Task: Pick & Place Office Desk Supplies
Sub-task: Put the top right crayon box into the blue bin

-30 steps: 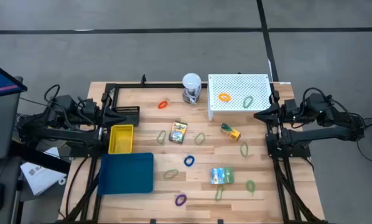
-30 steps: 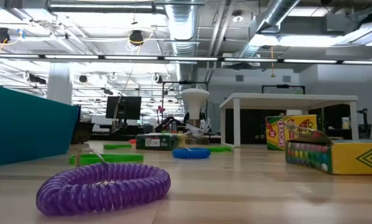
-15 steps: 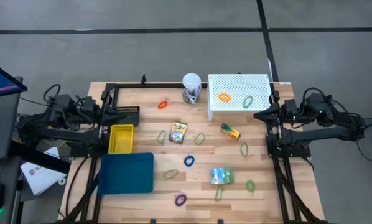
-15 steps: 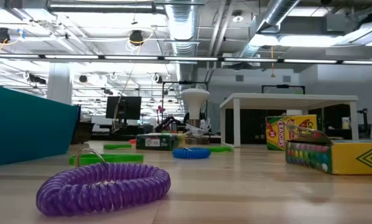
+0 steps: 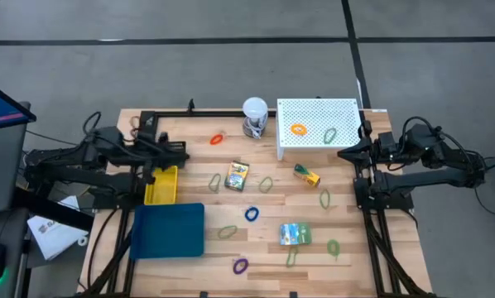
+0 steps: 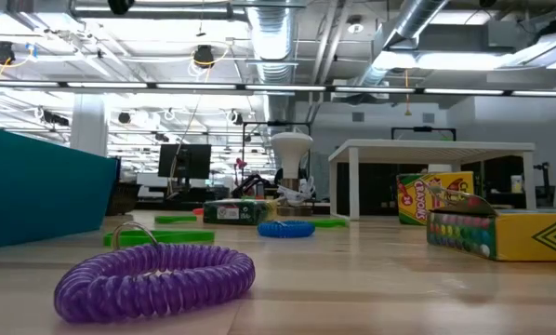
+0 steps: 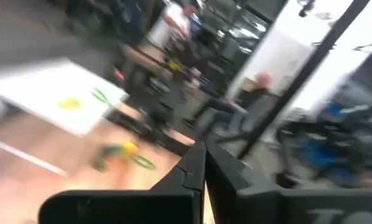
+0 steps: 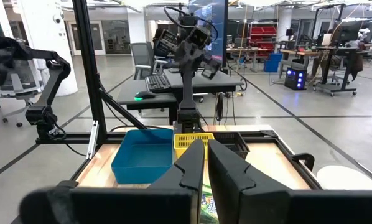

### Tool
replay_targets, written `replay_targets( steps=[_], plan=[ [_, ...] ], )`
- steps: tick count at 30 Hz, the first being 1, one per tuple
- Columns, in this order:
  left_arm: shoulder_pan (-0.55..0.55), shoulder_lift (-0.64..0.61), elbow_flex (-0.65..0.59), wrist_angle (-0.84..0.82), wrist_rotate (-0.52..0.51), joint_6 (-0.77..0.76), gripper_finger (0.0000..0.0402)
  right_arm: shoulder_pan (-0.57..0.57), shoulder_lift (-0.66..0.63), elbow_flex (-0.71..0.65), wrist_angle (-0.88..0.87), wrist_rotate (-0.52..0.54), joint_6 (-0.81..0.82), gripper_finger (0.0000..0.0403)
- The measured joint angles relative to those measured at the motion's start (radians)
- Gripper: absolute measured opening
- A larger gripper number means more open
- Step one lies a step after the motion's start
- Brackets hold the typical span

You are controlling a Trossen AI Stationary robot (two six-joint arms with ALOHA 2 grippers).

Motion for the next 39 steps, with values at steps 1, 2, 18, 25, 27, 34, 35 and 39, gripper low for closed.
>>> replay_targets(
  steps=[1, 2, 18, 25, 27, 34, 35, 39],
  plan=[
    [0.0, 0.016, 0.0, -0.005, 0.039, -0.036, 0.0, 0.0, 0.0, 0.0, 0.0, 0.0, 0.0, 0.002],
    [0.0, 0.034, 0.0, -0.01, 0.08, -0.065, 0.0, 0.0, 0.0, 0.0, 0.0, 0.0, 0.0, 0.002],
    [-0.256, 0.33, 0.0, 0.37, 0.142, -0.557, 0.0014, 0.0, 0.018, -0.006, 0.119, 0.075, 0.245, 0.002],
    [-0.343, 0.505, 0.0, 0.865, -0.282, -0.416, 0.0052, 0.042, 0.045, -0.007, 0.143, -0.006, 0.641, 0.002],
    [-0.342, 0.544, 0.0, 0.983, -0.349, -0.315, 0.0062, 0.057, 0.067, -0.009, 0.144, -0.065, 0.656, 0.002],
    [-0.257, 0.604, 0.098, 1.143, -0.356, -0.006, 0.0094, 0.063, 0.178, -0.003, 0.152, 0.024, 0.706, 0.0031],
    [-0.257, 0.603, 0.124, 1.143, -0.343, 0.049, 0.0099, 0.063, 0.201, 0.005, 0.134, 0.041, 0.699, 0.0036],
    [-0.282, 0.572, 0.223, 0.98, -0.317, 0.246, 0.0122, 0.054, 0.315, 0.102, -0.095, 0.052, 0.621, 0.0062]
  ],
)
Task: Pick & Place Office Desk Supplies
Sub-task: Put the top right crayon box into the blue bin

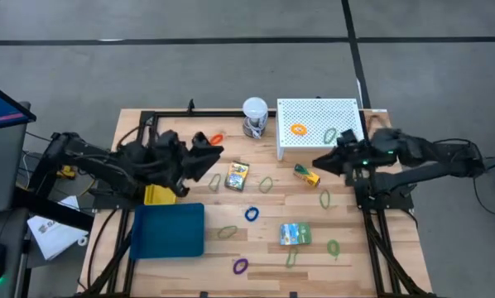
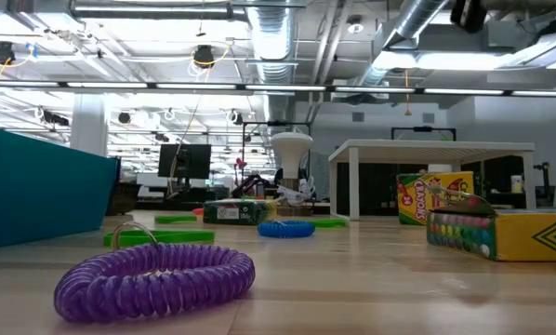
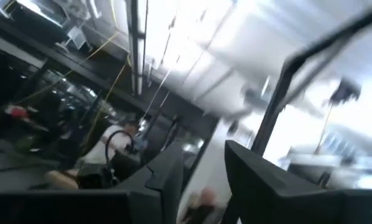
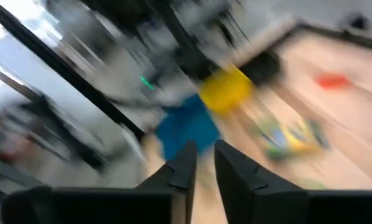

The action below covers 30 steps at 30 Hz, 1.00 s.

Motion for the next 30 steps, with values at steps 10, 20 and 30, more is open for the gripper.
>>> replay_targets(
  steps=[10, 20, 30],
  plan=[
    [-0.089, -0.15, 0.106, -0.638, -0.171, 0.055, 0.0141, 0.087, 0.335, 0.245, -0.504, 0.068, -0.129, 0.0184],
    [-0.139, -0.177, 0.104, -0.783, -0.171, 0.016, 0.0141, 0.189, 0.534, 0.245, -0.619, 0.356, 0.005, 0.0265],
    [-0.184, -0.176, 0.102, -0.782, -0.169, -0.01, 0.0141, 0.166, 0.609, 0.127, -0.605, 0.425, 0.155, 0.0266]
  ],
)
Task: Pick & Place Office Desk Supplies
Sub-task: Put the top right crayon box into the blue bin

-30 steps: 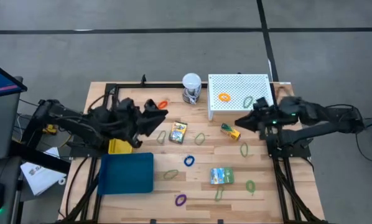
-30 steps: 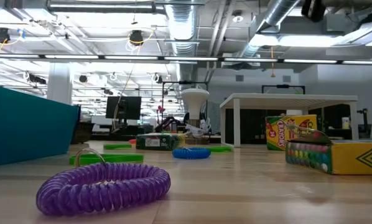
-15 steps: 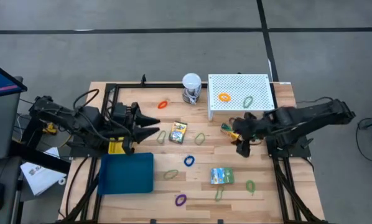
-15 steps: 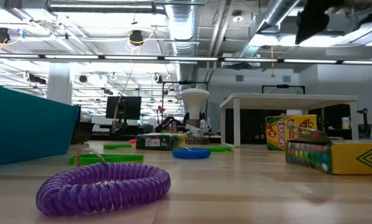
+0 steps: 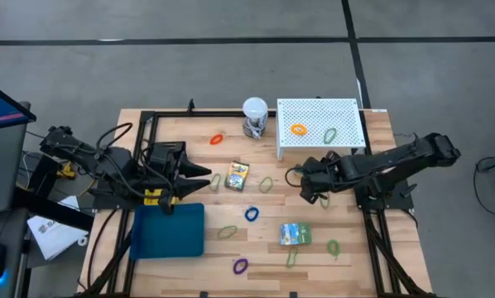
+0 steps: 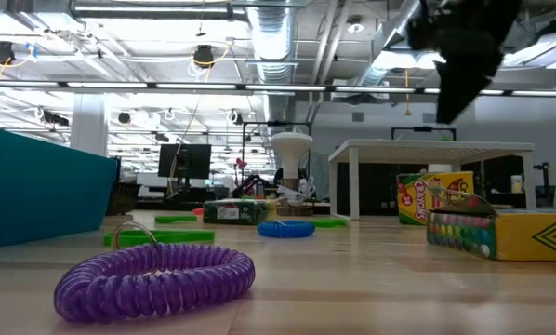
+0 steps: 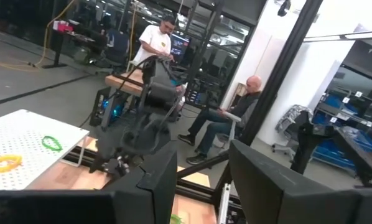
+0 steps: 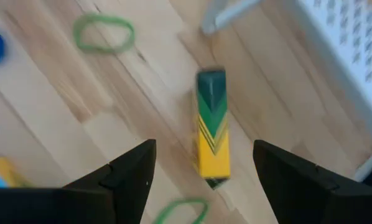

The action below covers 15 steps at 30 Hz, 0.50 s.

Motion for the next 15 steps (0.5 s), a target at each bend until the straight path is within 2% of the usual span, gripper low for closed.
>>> replay_targets(
  steps=[7, 15],
  plan=[
    [-0.006, 0.0, 0.0, 0.001, 0.002, -0.027, 0.0141, -0.042, -0.052, -0.128, 0.085, -0.01, -0.01, 0.0266],
    [-0.006, 0.0, 0.0, 0.024, -0.001, -0.028, 0.0141, -0.121, -0.051, -0.225, 0.237, -0.084, -0.163, 0.0266]
  ],
)
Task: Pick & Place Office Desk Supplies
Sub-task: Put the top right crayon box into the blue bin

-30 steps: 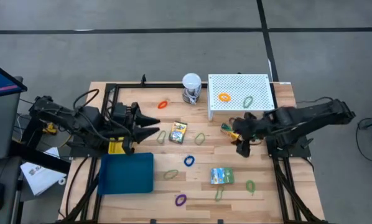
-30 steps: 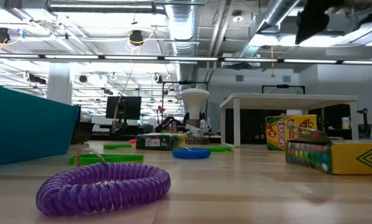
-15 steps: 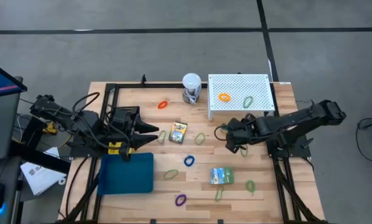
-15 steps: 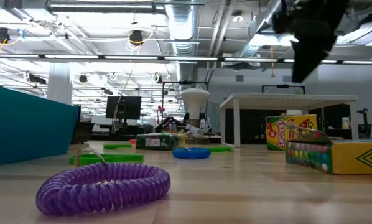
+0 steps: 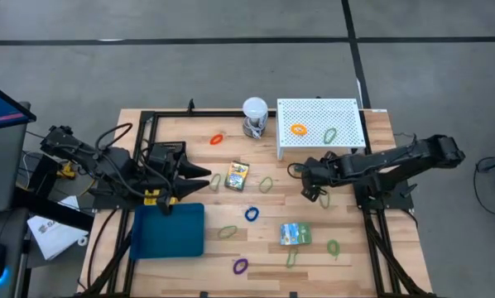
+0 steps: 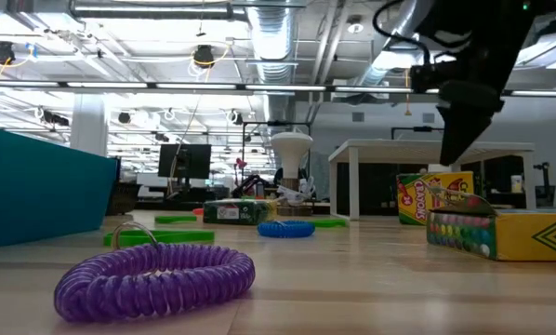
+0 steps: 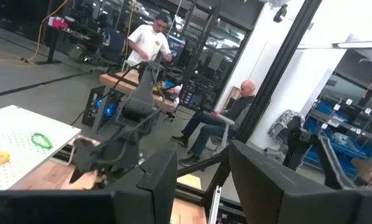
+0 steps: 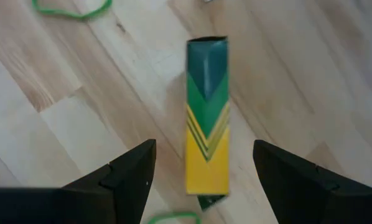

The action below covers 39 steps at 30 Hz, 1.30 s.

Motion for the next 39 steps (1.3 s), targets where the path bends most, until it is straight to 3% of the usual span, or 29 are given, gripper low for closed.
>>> replay_targets(
  steps=[7, 14, 18, 24, 28, 33, 39],
  plan=[
    [0.001, 0.0, 0.0, 0.026, -0.002, 0.0, 0.0141, -0.103, 0.0, -0.115, 0.161, -0.105, -0.083, 0.0266],
    [0.003, 0.005, 0.0, 0.028, -0.002, 0.0, 0.0141, -0.139, 0.0, -0.155, 0.193, -0.165, -0.1, 0.0252],
    [0.003, 0.005, 0.0, 0.028, -0.002, 0.009, 0.014, -0.123, 0.0, -0.156, 0.196, -0.167, -0.1, 0.0209],
    [0.003, 0.005, 0.0, 0.027, -0.001, 0.012, 0.014, -0.1, -0.001, -0.156, 0.203, -0.158, -0.094, 0.0101],
    [0.003, 0.005, 0.0, 0.026, -0.001, 0.012, 0.014, -0.08, -0.003, -0.152, 0.211, -0.172, -0.091, 0.0098],
    [0.003, 0.005, 0.0, -0.018, -0.001, -0.002, 0.014, -0.025, -0.009, -0.068, 0.211, -0.294, -0.065, 0.0098],
    [0.003, 0.005, 0.0, -0.236, -0.004, -0.182, 0.014, 0.083, -0.01, 0.161, 0.211, -0.384, -0.032, 0.0098]
  ],
)
